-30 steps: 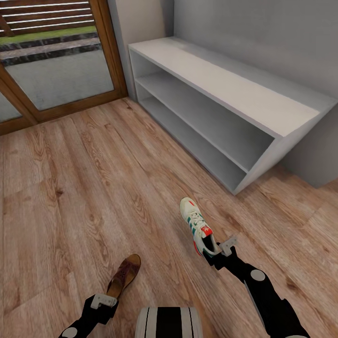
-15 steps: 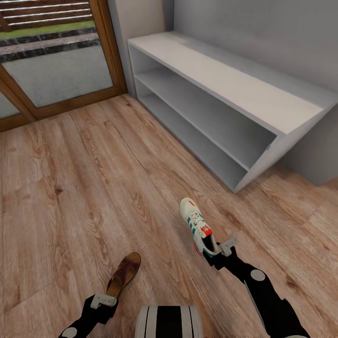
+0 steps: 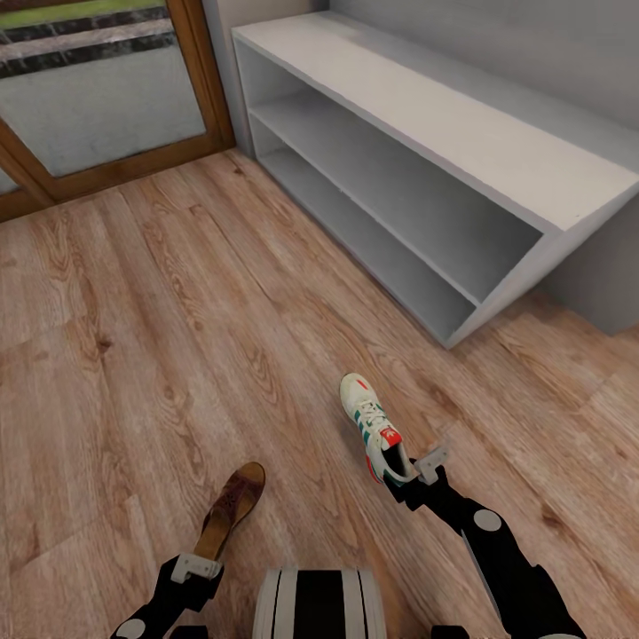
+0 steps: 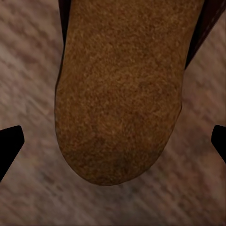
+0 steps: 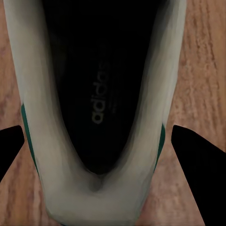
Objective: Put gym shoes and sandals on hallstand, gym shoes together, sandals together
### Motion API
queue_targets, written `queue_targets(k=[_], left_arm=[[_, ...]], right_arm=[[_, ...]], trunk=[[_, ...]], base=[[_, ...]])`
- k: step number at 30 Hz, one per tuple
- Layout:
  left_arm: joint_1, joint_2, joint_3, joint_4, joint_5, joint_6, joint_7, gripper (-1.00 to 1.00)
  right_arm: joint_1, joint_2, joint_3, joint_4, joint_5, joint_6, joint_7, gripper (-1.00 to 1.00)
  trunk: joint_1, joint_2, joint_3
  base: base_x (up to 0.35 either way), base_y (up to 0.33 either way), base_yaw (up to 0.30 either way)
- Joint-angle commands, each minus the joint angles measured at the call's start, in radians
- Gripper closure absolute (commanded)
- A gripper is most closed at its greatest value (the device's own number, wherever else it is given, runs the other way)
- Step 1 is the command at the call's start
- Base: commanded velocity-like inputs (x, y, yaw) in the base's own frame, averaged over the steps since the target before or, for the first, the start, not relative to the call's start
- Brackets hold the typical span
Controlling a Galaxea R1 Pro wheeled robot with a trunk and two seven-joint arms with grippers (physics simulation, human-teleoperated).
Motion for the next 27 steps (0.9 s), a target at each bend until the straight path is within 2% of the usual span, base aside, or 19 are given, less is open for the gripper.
queue_targets(k=[1, 11, 16, 27], left_arm=[[0.000, 0.000, 0.003, 0.000, -0.006, -0.006, -0.002, -1.00], [0.000, 0.000, 0.003, 0.000, -0.006, -0.015, -0.002, -1.00], [0.000, 0.000, 0.003, 0.001, -0.006, -0.015, -0.002, -1.00], [0.000, 0.000, 0.004, 0.001, -0.006, -0.017, -0.002, -1.00]], right_arm=[[0.000, 0.001, -0.003, -0.001, 0.007, 0.001, 0.006, 1.00], [0.000, 0.001, -0.003, -0.001, 0.007, 0.001, 0.006, 1.00], [0.000, 0.001, -0.003, 0.000, 0.007, 0.001, 0.006, 1.00], [0.000, 0.001, -0.003, 0.001, 0.007, 0.001, 0.006, 1.00]], trunk=[[0.000, 0.000, -0.002], [0.000, 0.000, -0.005], [0.002, -0.001, -0.025], [0.002, -0.001, -0.025]], base=[[0.000, 0.000, 0.000], [0.000, 0.000, 0.000], [0.000, 0.000, 0.000], [0.021, 0.010, 0.000]])
